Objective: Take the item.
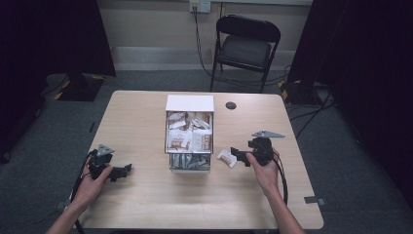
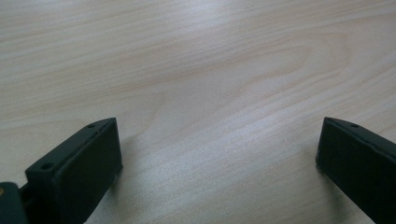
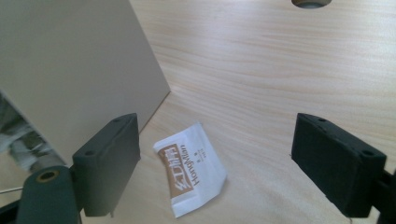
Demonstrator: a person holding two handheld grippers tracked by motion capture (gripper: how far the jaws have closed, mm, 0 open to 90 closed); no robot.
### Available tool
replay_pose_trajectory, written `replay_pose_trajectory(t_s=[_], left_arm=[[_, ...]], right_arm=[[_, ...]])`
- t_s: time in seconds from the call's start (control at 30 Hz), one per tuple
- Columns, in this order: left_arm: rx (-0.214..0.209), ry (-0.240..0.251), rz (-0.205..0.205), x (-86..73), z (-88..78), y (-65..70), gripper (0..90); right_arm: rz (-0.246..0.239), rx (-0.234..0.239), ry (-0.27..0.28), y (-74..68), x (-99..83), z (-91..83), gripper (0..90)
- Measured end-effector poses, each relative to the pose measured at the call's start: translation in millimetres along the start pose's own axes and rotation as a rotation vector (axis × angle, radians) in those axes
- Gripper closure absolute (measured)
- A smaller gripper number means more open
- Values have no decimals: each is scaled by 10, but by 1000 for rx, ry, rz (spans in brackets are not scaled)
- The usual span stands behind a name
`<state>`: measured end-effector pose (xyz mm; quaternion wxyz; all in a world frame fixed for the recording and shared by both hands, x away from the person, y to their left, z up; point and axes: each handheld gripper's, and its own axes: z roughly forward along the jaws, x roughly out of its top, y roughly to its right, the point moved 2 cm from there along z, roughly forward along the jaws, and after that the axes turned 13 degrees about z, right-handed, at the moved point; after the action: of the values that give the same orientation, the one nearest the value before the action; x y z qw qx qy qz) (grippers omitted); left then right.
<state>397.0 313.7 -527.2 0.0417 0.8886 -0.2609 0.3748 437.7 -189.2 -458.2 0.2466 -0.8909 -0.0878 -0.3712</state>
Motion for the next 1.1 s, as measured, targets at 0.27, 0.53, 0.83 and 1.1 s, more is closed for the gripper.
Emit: replay_pose_trajectory(t_s=[0.27, 0.53, 0.83, 1.1], left_arm=[[-1, -3, 5, -1, -3, -3, 0], [-1, -2, 4, -1, -2, -2, 0], [0, 0, 0, 0, 0, 0, 0], [0, 0, 1, 0, 0, 0, 0]], right_arm=[[-17, 0, 18, -43, -41, -272, 149], [20, -20, 39, 112, -127, -553, 149], [46, -107, 24, 430, -286, -806, 150], [115, -193, 14, 774, -478, -886, 153]])
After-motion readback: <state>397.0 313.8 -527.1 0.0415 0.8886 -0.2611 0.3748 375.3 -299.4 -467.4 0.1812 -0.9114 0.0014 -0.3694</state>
